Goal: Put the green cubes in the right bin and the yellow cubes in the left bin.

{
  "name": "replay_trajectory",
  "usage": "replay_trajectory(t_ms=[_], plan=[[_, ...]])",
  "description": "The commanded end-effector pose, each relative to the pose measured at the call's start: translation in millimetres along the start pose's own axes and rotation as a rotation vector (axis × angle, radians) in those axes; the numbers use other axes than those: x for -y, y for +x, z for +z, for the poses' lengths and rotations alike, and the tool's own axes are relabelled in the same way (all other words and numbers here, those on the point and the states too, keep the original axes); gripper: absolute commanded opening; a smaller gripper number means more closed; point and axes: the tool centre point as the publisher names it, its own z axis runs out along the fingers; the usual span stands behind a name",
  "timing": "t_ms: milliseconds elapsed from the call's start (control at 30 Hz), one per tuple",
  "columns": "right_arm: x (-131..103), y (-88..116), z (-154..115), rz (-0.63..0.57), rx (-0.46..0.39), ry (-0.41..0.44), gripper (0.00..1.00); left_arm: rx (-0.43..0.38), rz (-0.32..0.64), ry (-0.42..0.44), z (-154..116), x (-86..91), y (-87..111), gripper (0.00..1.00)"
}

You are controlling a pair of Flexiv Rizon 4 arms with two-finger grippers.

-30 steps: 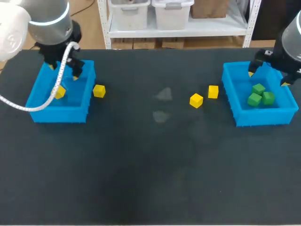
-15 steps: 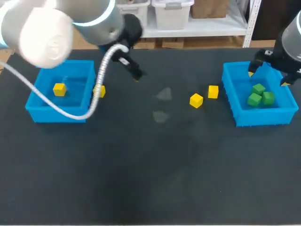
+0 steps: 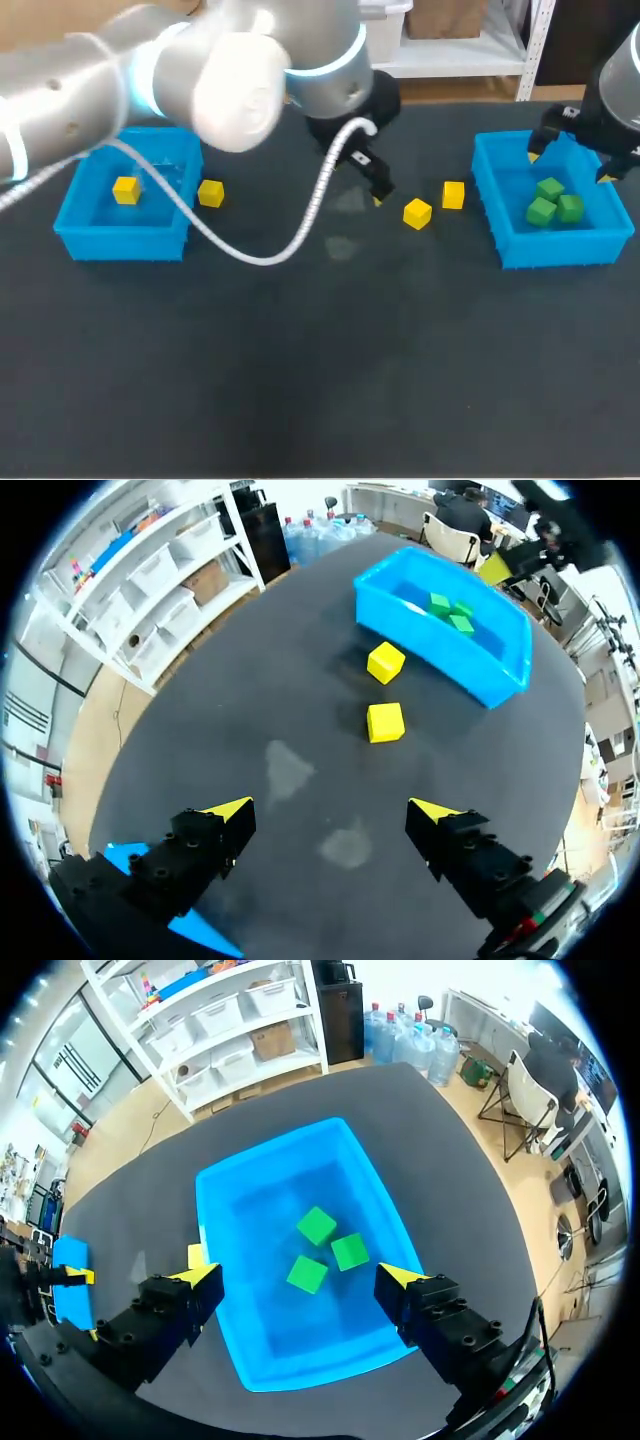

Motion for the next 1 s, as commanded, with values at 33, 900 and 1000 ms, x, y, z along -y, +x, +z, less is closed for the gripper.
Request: replay_trajectory(t_ms=[33, 900, 1000], plan=[[1, 2, -1, 0.001, 0.008, 0.001, 1.0, -0.113, -0.002, 0.007, 30, 7.1, -34.6, 1.0], [1, 2, -1, 0.001, 0.008, 0.001, 1.0, -0.269, 0.002, -0.024, 91, 29.2, -75.7, 1.0], [1, 2, -1, 0.001, 0.008, 0.001, 1.0, -0.31, -0.003, -0.047, 98, 27.1, -72.9, 1.0]])
